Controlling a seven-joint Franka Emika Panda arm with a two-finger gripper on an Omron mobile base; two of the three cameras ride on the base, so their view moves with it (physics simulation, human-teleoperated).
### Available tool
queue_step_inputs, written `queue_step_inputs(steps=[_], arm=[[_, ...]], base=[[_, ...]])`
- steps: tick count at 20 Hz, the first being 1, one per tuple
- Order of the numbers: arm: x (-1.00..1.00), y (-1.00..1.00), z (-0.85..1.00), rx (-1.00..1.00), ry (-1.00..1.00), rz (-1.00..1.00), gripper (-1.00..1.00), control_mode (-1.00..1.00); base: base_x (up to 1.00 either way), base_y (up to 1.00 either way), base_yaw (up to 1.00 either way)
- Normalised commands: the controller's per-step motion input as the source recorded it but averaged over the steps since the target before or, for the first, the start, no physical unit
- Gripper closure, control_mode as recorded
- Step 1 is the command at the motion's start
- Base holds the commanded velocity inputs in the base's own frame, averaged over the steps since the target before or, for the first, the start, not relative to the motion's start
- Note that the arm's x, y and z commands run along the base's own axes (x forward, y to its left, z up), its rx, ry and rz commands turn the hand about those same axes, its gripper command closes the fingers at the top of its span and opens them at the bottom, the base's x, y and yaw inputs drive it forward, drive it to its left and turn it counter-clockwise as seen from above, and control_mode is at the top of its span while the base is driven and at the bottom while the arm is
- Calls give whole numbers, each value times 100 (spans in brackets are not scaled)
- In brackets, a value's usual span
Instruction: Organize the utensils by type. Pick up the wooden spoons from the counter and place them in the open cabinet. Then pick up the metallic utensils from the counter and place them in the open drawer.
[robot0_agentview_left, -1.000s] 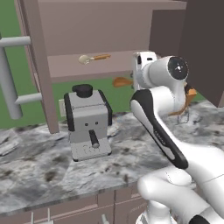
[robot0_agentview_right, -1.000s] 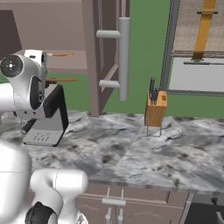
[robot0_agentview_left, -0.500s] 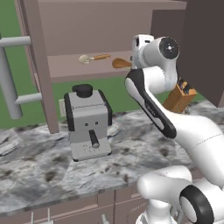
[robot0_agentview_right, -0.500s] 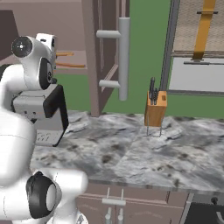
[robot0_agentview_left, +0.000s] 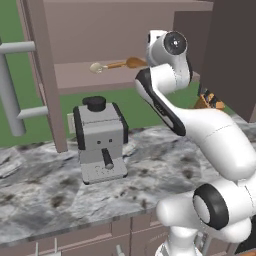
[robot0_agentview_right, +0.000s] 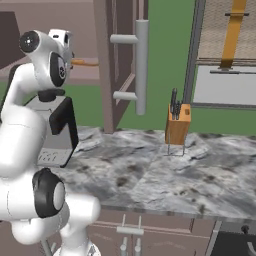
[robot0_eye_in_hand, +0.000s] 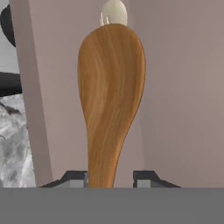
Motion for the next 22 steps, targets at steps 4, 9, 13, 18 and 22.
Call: queue_step_inputs(steps=[4,9,13,18,22], arm=[[53,-12,0,-7,0,0,100,-100],[42,-13,0,-9,-3,5,100,-100],[50,-13,0,-8,-4,2,100,-100],[50,-15,-2,-6,0,0,100,-100],[45,-14,-6,0,0,0,100,-100]], base=[[0,0,0],[0,0,0],[0,0,0],[0,0,0],[0,0,0]])
